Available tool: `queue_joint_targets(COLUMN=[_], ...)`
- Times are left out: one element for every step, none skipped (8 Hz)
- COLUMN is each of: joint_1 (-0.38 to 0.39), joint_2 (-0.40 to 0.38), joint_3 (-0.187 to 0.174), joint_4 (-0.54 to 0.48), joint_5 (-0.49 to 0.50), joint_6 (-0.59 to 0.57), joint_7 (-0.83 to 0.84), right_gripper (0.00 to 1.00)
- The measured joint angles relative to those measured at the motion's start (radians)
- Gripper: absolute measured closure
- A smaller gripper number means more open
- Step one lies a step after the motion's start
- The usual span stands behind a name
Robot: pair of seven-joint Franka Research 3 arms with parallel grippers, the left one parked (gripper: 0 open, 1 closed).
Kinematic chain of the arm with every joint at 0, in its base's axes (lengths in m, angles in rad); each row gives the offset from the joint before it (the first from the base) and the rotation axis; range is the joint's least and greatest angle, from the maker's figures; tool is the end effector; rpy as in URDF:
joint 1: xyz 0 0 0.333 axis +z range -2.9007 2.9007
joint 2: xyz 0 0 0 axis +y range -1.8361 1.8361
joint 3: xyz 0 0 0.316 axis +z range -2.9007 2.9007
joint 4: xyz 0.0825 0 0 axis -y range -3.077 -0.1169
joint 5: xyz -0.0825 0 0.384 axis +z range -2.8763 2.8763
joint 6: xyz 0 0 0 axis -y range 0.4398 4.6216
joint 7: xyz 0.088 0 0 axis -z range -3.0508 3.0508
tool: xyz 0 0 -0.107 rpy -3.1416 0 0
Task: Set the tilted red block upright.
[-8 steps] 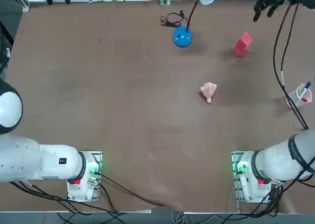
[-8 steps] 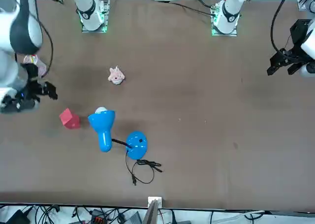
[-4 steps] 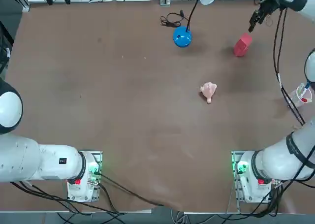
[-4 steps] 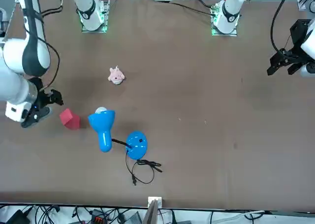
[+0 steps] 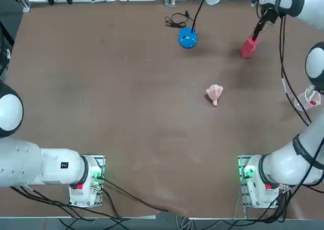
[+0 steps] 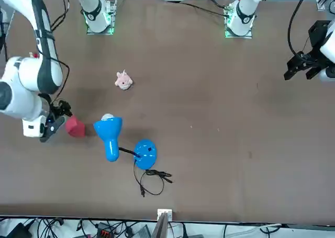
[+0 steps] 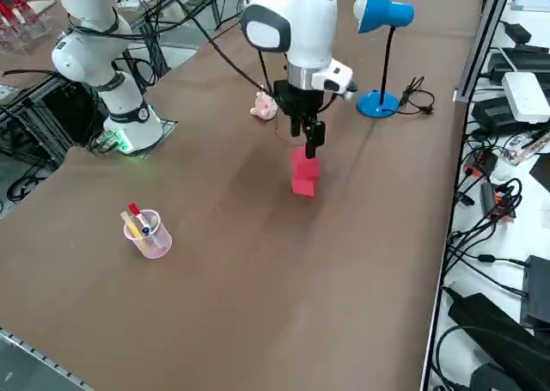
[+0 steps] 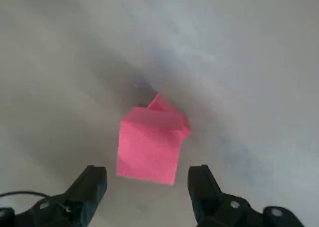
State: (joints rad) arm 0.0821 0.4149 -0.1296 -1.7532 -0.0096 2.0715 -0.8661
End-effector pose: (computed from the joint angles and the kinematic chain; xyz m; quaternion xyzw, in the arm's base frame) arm 0.6436 -0.0243 0.3282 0.9133 0.4035 -0.0552 0.0067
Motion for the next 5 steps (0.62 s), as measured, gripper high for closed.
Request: queue_joint_targets(joint_1=[0.0,0.0,-0.001,-0.002,-0.003], joint_2=[0.011,0.017,0.021,0.023,0.024], joint_3=[0.0,0.0,0.0,-0.001,-0.001], joint_4=[0.0,0.0,0.0,0.0,-0.001], joint_5=[0.0,0.0,0.0,0.001,0.002], joint_6=[0.01,0.016,0.018,0.019,0.019], joint_7=[-0.02,-0.023,-0.023,-0.019,-0.003], right_gripper=[0.0,0.0,0.0,0.0,0.0])
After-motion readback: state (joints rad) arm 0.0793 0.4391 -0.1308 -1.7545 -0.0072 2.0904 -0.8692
